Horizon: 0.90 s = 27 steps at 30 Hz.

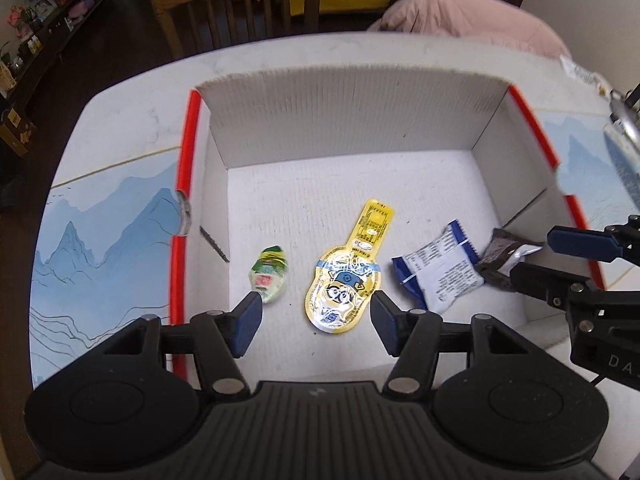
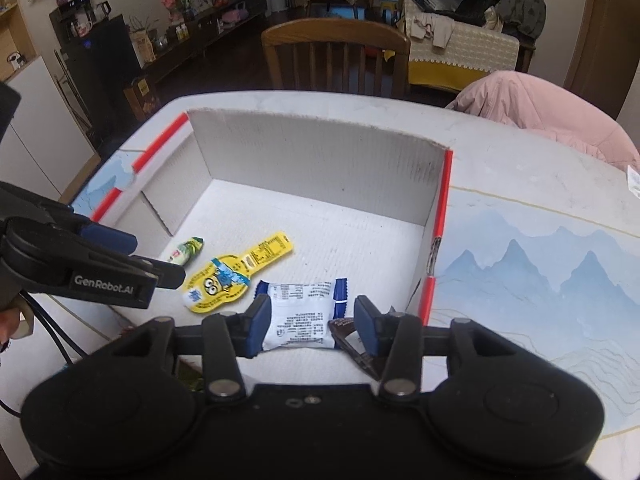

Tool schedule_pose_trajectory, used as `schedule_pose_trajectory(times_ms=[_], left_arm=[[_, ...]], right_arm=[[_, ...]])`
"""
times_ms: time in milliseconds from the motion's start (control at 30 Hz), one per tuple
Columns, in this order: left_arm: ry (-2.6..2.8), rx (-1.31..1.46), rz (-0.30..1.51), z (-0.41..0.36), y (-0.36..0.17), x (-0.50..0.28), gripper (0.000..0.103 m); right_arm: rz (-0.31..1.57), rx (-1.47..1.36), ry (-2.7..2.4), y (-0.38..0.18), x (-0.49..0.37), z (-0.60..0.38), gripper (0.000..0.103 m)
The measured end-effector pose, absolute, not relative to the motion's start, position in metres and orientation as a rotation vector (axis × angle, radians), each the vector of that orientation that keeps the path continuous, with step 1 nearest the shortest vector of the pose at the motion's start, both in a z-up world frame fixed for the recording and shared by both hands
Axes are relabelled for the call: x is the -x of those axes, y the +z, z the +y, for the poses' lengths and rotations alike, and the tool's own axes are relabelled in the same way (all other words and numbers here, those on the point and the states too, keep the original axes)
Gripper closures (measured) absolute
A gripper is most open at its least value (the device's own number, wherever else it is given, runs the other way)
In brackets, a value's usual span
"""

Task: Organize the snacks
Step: 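Open both tools to release the jelly pack and brown bag, then withdraw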

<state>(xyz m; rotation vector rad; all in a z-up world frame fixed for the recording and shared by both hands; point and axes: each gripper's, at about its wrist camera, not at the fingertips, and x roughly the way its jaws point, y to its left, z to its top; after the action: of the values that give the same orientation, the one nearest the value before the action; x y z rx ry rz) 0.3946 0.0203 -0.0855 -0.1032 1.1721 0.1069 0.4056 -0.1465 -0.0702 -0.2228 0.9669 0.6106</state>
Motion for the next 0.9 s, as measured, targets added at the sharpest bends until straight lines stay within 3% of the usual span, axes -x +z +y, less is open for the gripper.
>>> schedule_pose_trajectory(times_ms=[567, 700, 900], left_arm=[[0.059, 0.111, 0.97, 0.025, -0.016, -0.303, 0.044], [0.054, 0.112, 0.933, 0.026, -0.007, -0.282, 0.039], [0.04, 0.148, 0.914, 0.032, -0.006, -0.254, 0.037]], right_arm=[[0.833, 0.149, 0.651, -0.009, -0.336, -0.164, 0.038], [0.816, 0.142, 0.652, -0.004, -0.32, -0.167, 0.036], [0.795, 0.129, 0.659, -0.001, -0.299, -0.17, 0.022]])
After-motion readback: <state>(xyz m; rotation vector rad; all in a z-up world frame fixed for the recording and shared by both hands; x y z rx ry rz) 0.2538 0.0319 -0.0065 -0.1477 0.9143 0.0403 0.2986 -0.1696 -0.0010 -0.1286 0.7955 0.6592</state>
